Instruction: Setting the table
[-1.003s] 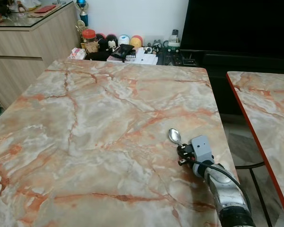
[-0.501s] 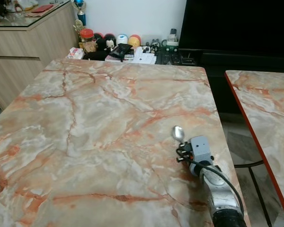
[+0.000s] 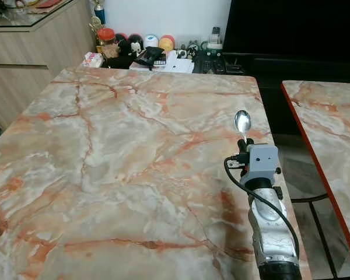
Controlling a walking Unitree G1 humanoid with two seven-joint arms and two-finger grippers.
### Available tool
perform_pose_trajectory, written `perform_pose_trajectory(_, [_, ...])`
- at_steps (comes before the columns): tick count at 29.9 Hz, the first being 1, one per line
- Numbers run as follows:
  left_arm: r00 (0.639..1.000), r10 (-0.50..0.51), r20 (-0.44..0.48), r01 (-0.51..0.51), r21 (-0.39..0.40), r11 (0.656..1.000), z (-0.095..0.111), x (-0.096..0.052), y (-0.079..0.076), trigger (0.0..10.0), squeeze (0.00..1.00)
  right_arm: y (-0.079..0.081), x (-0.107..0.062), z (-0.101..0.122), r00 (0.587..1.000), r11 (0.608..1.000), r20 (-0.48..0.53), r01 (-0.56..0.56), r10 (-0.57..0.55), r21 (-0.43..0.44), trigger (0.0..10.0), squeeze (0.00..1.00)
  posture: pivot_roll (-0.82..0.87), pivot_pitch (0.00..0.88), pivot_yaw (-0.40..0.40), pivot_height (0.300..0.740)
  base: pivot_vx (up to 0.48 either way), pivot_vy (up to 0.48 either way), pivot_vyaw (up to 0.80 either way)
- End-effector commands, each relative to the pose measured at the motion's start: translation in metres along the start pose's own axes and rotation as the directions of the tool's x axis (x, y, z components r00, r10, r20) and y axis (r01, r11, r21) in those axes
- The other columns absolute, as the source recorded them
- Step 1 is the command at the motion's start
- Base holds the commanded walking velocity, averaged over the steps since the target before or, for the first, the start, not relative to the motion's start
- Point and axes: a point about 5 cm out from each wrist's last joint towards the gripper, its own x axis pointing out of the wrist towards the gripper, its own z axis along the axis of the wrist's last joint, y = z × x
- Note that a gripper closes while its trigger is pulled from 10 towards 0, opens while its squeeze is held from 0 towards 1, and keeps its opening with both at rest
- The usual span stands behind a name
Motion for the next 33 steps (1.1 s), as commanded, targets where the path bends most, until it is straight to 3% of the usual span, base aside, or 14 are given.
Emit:
perform_pose_trajectory(1, [0.999, 0.009, -0.039, -0.009, 0.004, 1.0, -0.011, -0.003, 0.003, 10.0, 0.0, -0.001, -0.002, 0.007, 1.0, 1.0, 0.02, 0.015, -0.015, -0.008, 10.0, 0.0, -0.07, 0.144, 0.044, 0.74, 0.0, 0.0, 0.0])
perform_pose_trajectory(25, [0.999, 0.007, -0.036, -0.007, 0.007, 1.0, -0.01, -0.002, 0.002, 10.0, 0.0, 0.003, -0.008, 0.011, 1.0, 1.0, 0.008, 0.023, -0.023, -0.003, 10.0, 0.0, -0.06, 0.131, 0.037, 0.74, 0.0, 0.0, 0.0])
perform_pose_trajectory(26, [1.0, -0.003, -0.022, 0.003, 0.011, 1.0, -0.007, -0.001, -0.001, 10.0, 0.0, 0.006, -0.009, 0.015, 0.999, 1.0, 0.033, 0.015, -0.015, 0.016, 10.0, 0.0, -0.05, 0.076, 0.027, 0.74, 0.0, -0.48, -0.55])
perform_pose_trajectory(33, [1.0, -0.01, -0.003, 0.01, 0.01, 1.0, -0.003, 0.0, -0.004, 10.0, 0.0, 0.009, -0.011, 0.02, 0.998, 1.0, 0.07, 0.0, -0.003, 0.03, 10.0, 0.0, -0.05, 0.08, 0.025, 0.74, 0.0, -0.451, -0.08])
